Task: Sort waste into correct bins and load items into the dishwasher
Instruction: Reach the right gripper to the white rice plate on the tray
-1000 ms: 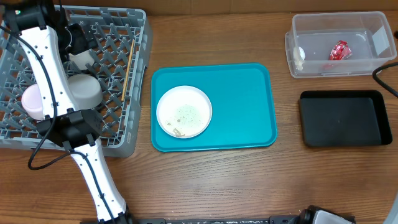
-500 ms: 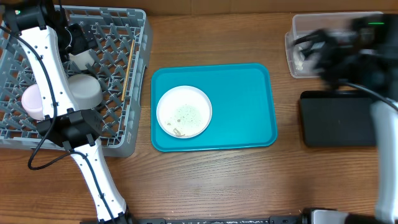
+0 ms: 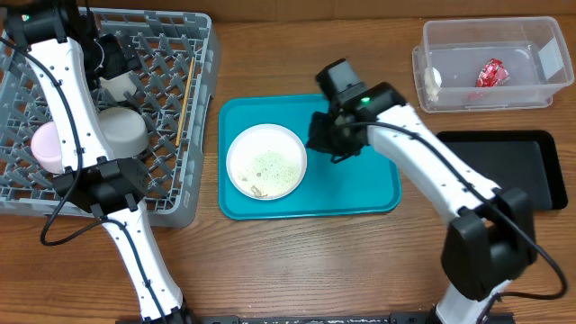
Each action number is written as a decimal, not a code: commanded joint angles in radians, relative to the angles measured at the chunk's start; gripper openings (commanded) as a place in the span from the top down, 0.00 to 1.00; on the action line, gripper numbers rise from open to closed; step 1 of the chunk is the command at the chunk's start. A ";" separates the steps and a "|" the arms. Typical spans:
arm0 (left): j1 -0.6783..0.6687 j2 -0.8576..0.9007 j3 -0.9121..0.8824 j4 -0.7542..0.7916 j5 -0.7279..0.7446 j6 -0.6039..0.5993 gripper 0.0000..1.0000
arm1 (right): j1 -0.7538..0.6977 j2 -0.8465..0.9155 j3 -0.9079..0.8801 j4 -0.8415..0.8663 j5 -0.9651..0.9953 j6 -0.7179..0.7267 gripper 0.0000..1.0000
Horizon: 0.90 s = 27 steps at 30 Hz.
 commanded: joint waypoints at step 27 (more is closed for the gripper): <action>-0.007 -0.037 0.013 -0.002 -0.010 -0.010 0.00 | 0.070 0.214 0.000 0.146 0.135 0.108 0.96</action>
